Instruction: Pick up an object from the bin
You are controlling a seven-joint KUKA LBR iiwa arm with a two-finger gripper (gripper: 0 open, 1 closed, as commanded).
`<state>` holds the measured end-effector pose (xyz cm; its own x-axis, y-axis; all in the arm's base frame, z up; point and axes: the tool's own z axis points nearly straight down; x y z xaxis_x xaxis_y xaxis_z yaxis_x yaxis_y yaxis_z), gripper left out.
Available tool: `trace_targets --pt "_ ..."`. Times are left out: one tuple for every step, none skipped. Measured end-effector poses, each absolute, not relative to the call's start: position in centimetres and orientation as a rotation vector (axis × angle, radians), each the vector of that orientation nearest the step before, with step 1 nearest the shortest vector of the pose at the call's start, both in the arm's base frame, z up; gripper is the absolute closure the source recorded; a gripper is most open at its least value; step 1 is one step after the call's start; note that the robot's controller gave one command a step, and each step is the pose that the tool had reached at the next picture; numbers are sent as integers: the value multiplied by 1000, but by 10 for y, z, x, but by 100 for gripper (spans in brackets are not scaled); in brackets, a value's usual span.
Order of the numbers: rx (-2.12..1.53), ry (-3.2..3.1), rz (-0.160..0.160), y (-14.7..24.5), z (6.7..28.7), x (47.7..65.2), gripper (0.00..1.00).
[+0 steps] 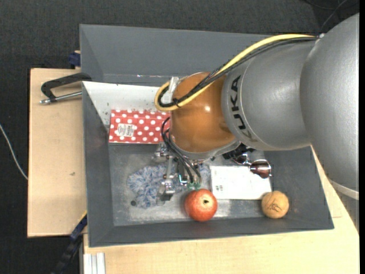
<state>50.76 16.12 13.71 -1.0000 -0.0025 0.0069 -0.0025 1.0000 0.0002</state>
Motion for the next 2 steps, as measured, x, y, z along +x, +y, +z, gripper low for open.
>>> trace_targets --pt "-19 -3147 -6 159 132 518 0" --pt "-108 -3141 -4 147 85 542 100"
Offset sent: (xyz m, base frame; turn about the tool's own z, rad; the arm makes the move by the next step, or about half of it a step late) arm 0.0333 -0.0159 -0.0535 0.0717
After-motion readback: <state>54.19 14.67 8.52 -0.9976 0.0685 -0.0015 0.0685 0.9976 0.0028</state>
